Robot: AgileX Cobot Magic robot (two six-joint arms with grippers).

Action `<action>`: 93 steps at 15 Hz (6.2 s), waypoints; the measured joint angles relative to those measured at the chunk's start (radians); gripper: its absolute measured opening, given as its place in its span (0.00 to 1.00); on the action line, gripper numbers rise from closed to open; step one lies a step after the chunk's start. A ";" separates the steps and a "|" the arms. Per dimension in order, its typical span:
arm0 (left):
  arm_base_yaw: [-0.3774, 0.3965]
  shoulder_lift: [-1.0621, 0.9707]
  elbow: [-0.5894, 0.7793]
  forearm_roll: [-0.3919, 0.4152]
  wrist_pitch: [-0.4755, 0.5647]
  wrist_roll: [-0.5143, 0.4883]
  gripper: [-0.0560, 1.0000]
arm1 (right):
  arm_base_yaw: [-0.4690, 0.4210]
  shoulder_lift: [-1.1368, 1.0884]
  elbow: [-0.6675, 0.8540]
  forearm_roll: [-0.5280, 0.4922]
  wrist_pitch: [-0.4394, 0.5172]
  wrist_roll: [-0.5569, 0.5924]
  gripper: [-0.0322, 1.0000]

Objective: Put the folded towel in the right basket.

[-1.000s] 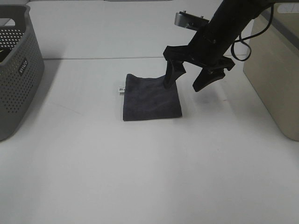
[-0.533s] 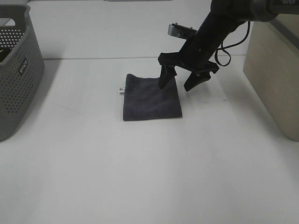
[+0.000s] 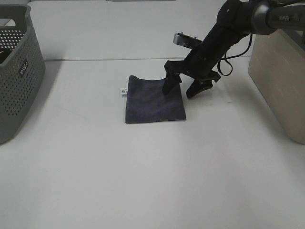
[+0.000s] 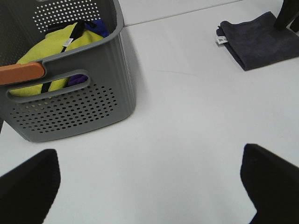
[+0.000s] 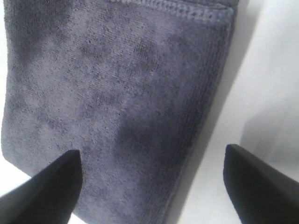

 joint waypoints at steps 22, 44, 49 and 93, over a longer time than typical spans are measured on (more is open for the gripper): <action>0.000 0.000 0.000 0.000 0.000 0.000 0.99 | 0.002 -0.260 -0.010 -0.067 0.013 -0.058 0.08; 0.000 0.000 0.000 0.000 0.000 0.000 0.99 | -0.578 -0.498 -0.010 -0.261 0.145 0.116 0.11; 0.000 0.000 0.000 0.000 0.000 0.000 0.99 | -0.578 -0.431 -0.010 -0.262 0.187 0.142 0.71; 0.000 0.000 0.000 0.000 0.000 0.000 0.99 | -0.092 -2.476 1.471 -0.479 0.081 0.244 0.85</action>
